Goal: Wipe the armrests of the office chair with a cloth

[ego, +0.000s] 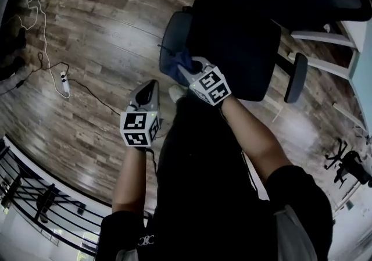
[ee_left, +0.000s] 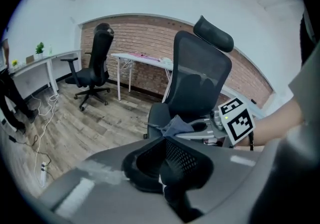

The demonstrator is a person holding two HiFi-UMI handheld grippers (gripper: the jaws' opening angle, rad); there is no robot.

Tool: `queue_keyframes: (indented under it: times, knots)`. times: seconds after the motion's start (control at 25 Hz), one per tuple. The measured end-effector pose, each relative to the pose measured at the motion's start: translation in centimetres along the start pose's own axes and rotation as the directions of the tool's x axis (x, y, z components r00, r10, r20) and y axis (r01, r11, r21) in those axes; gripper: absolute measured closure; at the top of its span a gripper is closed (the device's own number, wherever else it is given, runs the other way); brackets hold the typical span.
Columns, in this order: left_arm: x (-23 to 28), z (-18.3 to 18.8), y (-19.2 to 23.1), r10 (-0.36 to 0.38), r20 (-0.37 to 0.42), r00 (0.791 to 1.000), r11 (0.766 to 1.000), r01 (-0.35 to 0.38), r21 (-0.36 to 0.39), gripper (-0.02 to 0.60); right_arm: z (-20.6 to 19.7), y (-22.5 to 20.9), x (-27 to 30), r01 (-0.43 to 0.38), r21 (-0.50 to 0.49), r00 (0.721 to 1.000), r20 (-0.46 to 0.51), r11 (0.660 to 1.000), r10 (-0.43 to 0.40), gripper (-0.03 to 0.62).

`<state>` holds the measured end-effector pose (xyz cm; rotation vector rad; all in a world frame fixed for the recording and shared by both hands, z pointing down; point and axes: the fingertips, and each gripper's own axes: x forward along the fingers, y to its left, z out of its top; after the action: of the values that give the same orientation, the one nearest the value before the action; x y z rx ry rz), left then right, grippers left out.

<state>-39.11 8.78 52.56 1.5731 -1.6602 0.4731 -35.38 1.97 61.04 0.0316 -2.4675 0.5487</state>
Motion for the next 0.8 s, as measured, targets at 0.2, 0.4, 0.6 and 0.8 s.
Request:
queue_keyframes:
  times: [0.2,0.4,0.6,0.8]
  knots:
    - [1.5,0.7,-1.2,-0.032,-0.053,0.998,0.990,0.039,0.137,0.575,-2.8,-1.9,-2.2,0.017,-0.123,0.998,-0.052,0.992,-0.023,0.548]
    - [3.1,2.1,-1.9,-0.030,-0.067,0.997,0.982,0.042,0.182,0.577,-3.9,-4.8,-1.8,0.027,-0.293,0.993,-0.102,0.956,-0.059,0.549]
    - [4.0,2.5,-3.0,-0.044,-0.088,0.995,0.967,0.065,0.245,0.575,-3.1,-4.8,0.6,-0.034,-0.490,0.991,-0.126,0.871,-0.032,0.548]
    - [4.2,3.3,-2.7,-0.041,-0.090,0.995,0.962,0.064,0.264,0.575,-1.5,-4.3,3.9,-0.079,-0.567,0.991,-0.132,0.820,0.004,0.548]
